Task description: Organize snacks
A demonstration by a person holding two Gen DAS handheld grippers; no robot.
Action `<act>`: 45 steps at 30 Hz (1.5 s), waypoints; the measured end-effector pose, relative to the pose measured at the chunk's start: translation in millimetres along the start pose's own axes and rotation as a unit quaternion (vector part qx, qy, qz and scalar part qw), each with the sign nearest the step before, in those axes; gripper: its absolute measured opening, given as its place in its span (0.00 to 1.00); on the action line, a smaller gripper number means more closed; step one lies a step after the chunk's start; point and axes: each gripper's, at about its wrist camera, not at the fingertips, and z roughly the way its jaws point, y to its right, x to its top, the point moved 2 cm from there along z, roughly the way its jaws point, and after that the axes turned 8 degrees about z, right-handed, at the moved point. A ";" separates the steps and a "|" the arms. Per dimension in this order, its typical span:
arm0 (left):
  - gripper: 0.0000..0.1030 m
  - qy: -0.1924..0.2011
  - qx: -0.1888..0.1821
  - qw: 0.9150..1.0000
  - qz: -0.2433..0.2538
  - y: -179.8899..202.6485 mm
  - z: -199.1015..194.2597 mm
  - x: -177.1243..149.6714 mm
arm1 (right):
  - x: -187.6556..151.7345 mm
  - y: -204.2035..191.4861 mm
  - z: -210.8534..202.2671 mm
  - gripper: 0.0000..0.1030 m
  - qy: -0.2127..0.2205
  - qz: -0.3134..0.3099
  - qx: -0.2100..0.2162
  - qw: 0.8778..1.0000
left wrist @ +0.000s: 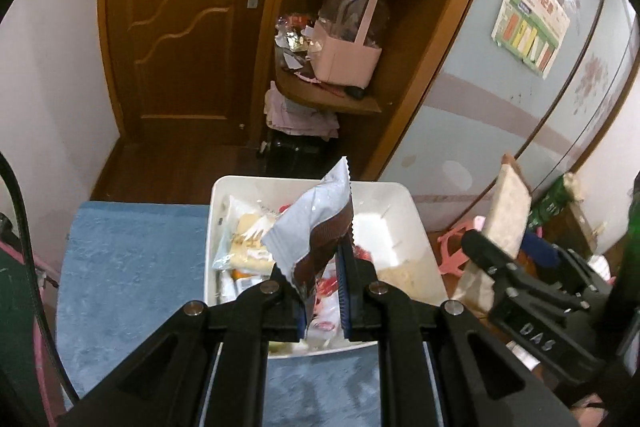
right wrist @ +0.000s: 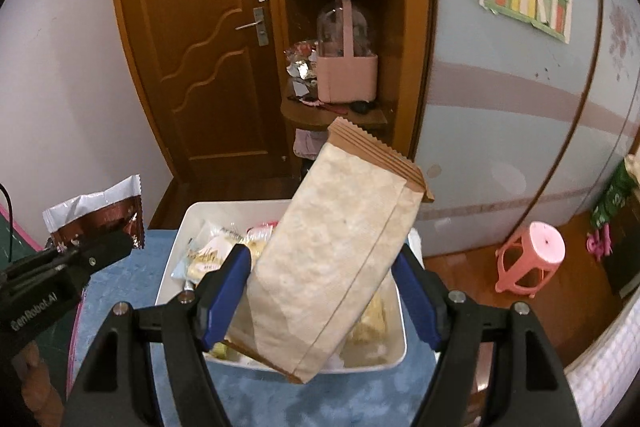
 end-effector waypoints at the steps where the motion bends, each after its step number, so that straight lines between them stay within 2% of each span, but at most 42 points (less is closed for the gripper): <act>1: 0.10 0.001 -0.005 1.000 -0.004 -0.8 2.5 2.2 | 1.4 -0.4 3.2 0.71 0.000 -0.004 0.000 1.000; 7: 0.11 0.000 -0.001 1.000 -0.015 -5.9 16.0 8.9 | 3.2 -6.9 24.6 0.72 -0.013 -0.037 0.014 0.999; 9: 0.32 -0.014 0.012 1.000 -0.019 -7.5 27.0 7.1 | -1.0 -10.4 36.8 0.72 -0.031 -0.055 0.025 0.998; 10: 0.66 -0.024 0.023 0.999 -0.022 -9.5 32.7 5.7 | -4.2 -12.7 42.9 0.74 -0.042 -0.066 0.031 0.996; 11: 0.95 -0.031 0.033 0.999 -0.025 -11.3 36.1 3.7 | -6.8 -14.4 48.0 0.79 -0.052 -0.074 0.033 0.995; 12: 0.99 -0.031 0.049 0.998 -0.031 -13.8 39.1 0.5 | -11.4 -15.6 53.1 0.81 -0.065 -0.083 0.032 0.994; 14: 0.99 -0.021 0.055 0.998 -0.032 -14.5 37.7 -5.5 | -19.7 -14.9 54.6 0.84 -0.066 -0.088 0.028 0.994; 16: 0.99 -0.029 0.058 0.997 -0.028 -13.1 38.0 -10.7 | -27.9 -13.3 53.3 0.85 -0.066 -0.091 0.026 0.993; 26: 0.99 -0.039 0.075 0.996 -0.025 2.2 12.7 -32.8 | -55.2 2.7 30.7 0.86 -0.091 -0.055 0.035 0.994; 30: 0.99 -0.042 0.088 0.995 -0.009 14.5 -10.8 -45.7 | -60.0 10.6 8.3 0.86 -0.088 -0.029 0.044 0.995; 40: 0.99 -0.018 0.112 0.994 0.000 32.2 -85.8 -78.8 | -70.7 14.6 -50.0 0.86 -0.074 0.003 0.071 0.995; 45: 0.99 -0.028 0.127 0.991 0.004 34.2 -121.1 -100.7 | -84.2 11.7 -87.2 0.86 -0.075 0.016 0.083 0.994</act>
